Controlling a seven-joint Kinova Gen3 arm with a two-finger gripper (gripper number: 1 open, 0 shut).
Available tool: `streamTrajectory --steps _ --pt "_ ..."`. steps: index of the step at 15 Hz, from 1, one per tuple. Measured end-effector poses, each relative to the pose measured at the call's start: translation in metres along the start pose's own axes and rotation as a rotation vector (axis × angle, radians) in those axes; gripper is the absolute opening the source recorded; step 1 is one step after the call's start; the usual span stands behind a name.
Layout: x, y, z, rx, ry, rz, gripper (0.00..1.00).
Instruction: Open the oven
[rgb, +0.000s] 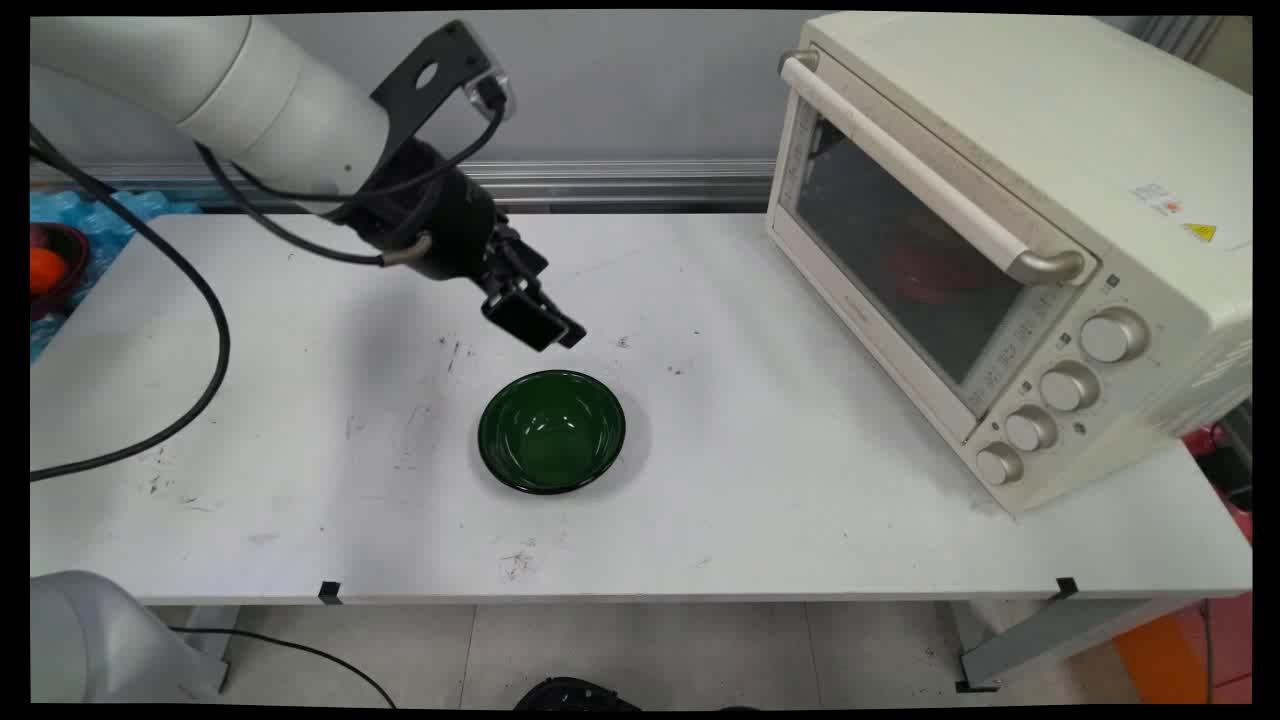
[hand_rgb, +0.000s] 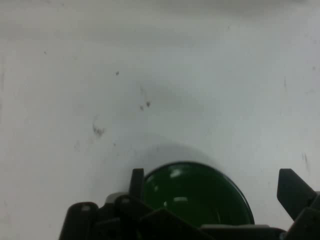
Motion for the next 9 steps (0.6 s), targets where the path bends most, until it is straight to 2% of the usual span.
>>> streamTrajectory --steps 4,9 --pt "0.029 -0.009 0.009 0.017 0.052 -0.008 1.00" --pt "0.097 -0.023 0.021 0.030 0.155 -0.004 1.00"
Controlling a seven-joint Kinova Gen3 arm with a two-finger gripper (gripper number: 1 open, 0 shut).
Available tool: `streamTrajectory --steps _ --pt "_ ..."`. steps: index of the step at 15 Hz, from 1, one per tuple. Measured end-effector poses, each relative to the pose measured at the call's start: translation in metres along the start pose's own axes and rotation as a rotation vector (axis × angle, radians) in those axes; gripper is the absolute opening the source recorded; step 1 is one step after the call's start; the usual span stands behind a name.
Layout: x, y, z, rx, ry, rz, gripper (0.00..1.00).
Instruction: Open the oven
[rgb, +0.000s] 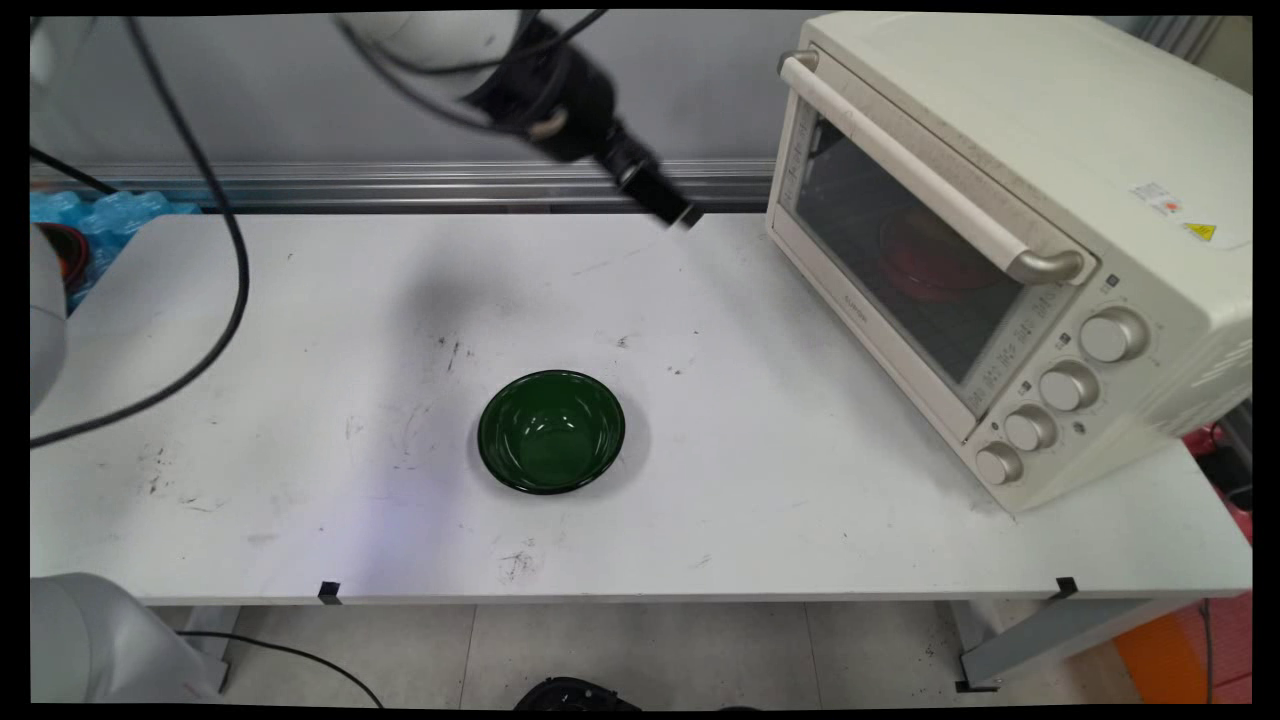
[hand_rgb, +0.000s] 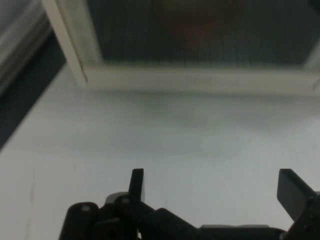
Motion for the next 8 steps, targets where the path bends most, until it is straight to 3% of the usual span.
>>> streamTrajectory --steps 8 --pt "0.081 -0.009 0.029 -0.006 0.121 0.027 1.00"
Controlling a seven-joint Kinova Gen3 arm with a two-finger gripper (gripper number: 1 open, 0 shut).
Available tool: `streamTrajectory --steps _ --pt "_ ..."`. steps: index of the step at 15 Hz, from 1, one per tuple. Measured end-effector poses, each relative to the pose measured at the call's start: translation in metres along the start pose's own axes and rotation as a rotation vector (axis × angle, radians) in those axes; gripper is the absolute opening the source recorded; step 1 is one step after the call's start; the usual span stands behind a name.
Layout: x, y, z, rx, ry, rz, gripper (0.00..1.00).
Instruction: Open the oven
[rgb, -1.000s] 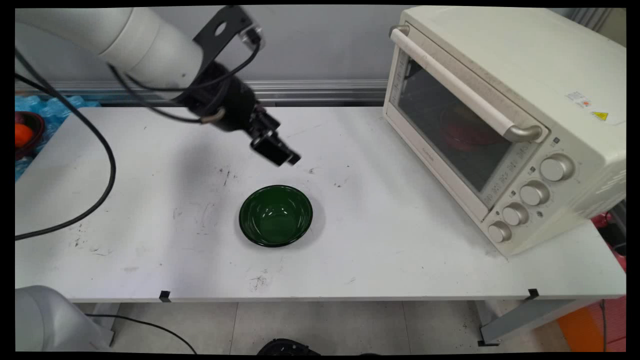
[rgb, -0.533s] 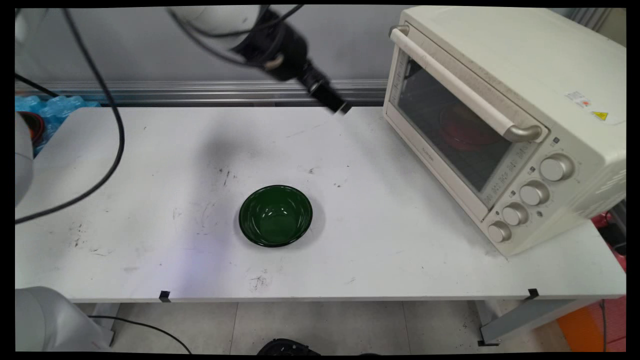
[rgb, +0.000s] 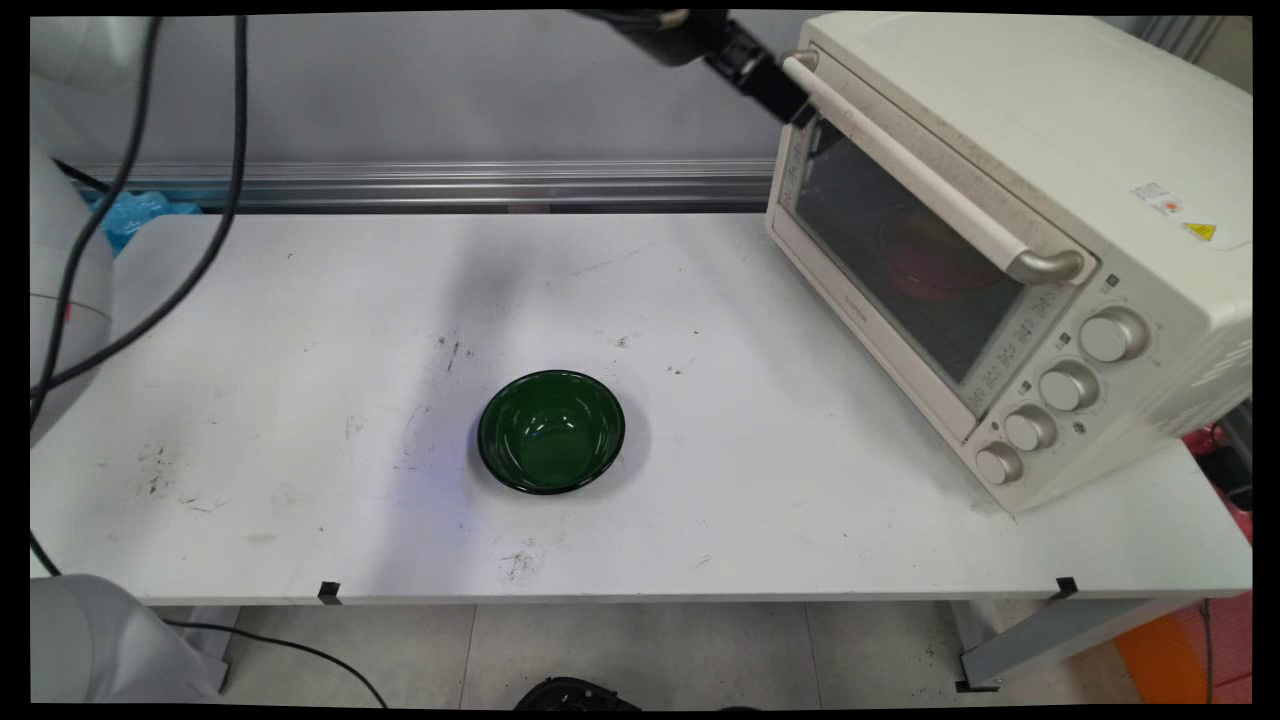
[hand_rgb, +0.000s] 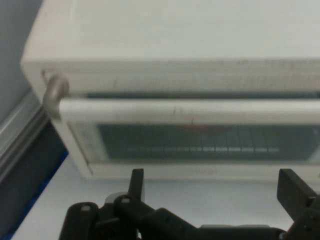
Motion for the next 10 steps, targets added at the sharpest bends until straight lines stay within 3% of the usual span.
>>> streamTrajectory --steps 6,7,10 --pt "0.033 0.001 0.028 -0.022 0.028 0.027 1.00" --pt "0.038 0.001 0.033 -0.022 0.029 0.031 0.00" --pt "0.049 0.001 0.049 -0.026 0.022 0.047 0.00"
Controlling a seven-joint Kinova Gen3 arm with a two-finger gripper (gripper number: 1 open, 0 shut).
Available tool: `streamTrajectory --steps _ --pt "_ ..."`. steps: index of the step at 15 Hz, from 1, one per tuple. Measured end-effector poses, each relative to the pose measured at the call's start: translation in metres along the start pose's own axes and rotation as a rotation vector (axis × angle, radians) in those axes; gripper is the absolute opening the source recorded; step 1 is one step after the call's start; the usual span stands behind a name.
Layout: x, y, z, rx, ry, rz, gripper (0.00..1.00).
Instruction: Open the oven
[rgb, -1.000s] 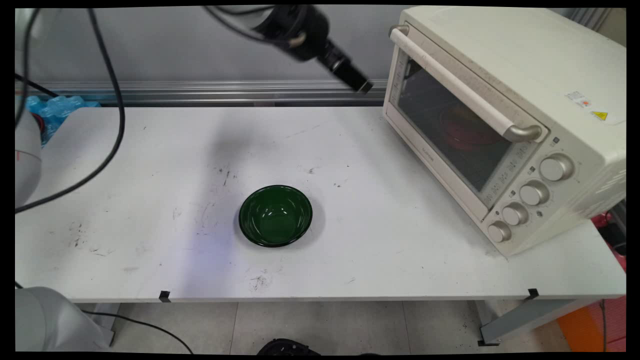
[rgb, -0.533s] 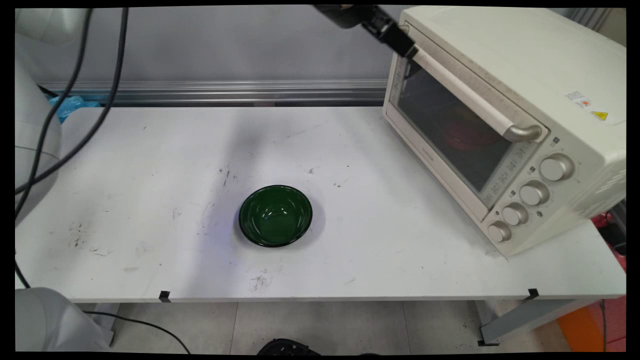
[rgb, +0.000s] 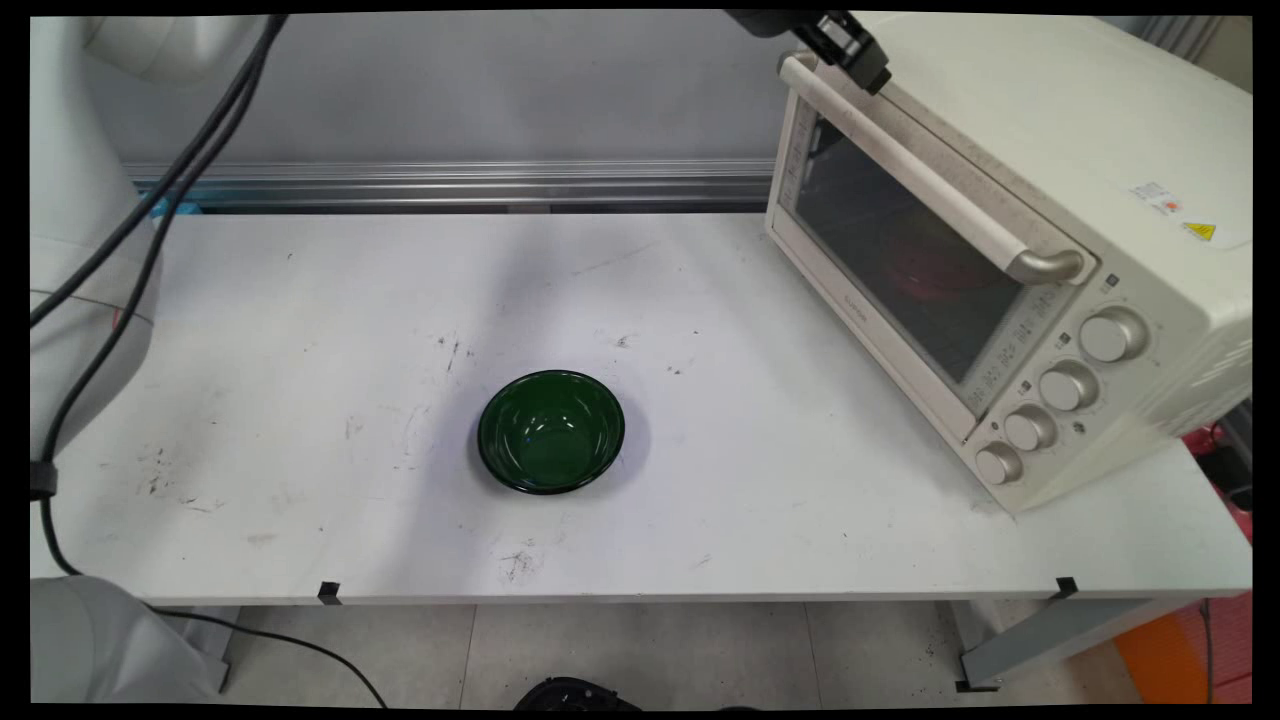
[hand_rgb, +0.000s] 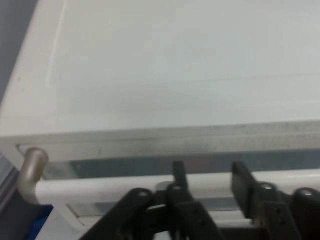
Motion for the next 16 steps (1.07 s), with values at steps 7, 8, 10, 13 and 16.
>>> streamTrajectory --steps 7,8,10,13,16 --pt "0.013 0.000 0.041 -0.001 -0.058 0.009 0.00" --pt "0.014 0.000 0.047 -0.001 -0.068 0.008 0.00" --pt "0.014 0.001 0.057 0.000 -0.084 0.008 0.00" --pt "0.014 0.001 0.070 0.001 -0.105 0.007 0.00" --pt "0.013 0.002 0.078 0.002 -0.124 0.004 0.00"
